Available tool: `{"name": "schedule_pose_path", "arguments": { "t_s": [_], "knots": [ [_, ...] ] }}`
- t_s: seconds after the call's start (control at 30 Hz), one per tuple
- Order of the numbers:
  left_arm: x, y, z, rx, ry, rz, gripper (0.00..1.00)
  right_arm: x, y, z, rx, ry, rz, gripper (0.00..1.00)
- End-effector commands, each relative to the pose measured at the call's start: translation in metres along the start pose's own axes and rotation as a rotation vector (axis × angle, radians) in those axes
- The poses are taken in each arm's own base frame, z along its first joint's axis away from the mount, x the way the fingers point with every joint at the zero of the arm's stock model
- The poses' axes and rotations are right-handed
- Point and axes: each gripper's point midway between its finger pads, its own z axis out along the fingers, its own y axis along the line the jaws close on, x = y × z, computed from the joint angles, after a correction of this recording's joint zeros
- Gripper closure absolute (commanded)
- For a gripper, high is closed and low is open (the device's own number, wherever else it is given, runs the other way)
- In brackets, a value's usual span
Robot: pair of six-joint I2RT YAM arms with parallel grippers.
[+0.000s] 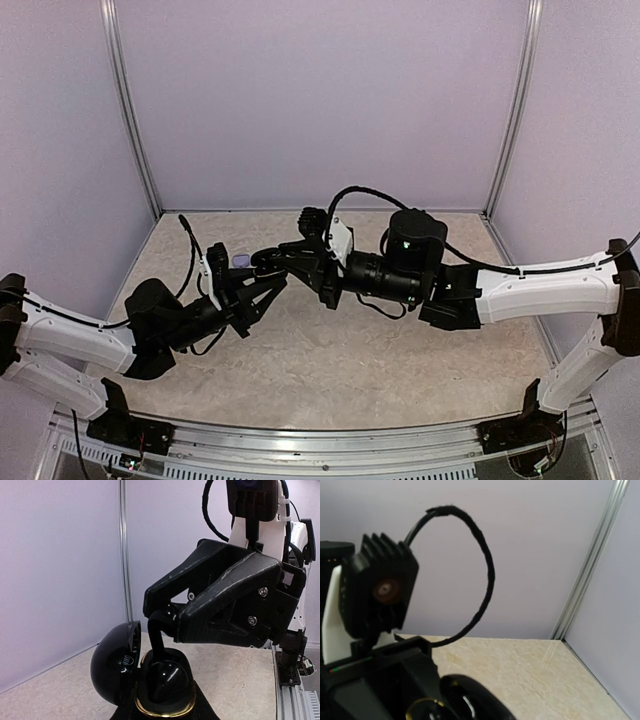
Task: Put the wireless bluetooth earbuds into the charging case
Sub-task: Place the right earbud in the right side groove of the charging case, then adjust the right earbud in the right side groove of the charging case.
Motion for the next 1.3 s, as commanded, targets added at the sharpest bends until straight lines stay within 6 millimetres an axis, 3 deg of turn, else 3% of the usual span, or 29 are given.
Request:
{"name": "schedule_pose_path", "arguments": {
  "t_s": [0.0,0.6,1.0,1.27],
  "knots": [
    [-0.036,0.0,-0.003,0.001,-0.126,0.045,1.0,0.017,0.014,-0.008,-0.054,0.053,0.009,0.85],
    [-0.039,-0.011,-0.006,0.056,-0.133,0.11,1.0,0.01,0.025,-0.019,-0.112,0.006,-0.033,0.89],
    [-0.042,-0.007,-0.006,0.041,-0.144,0.089,1.0,0.011,0.026,-0.02,-0.118,0.011,-0.042,0.73],
    [-0.038,-0.008,-0.005,0.046,-0.135,0.082,1.0,0.009,0.026,-0.019,-0.118,0.007,-0.043,0.69]
  ]
}}
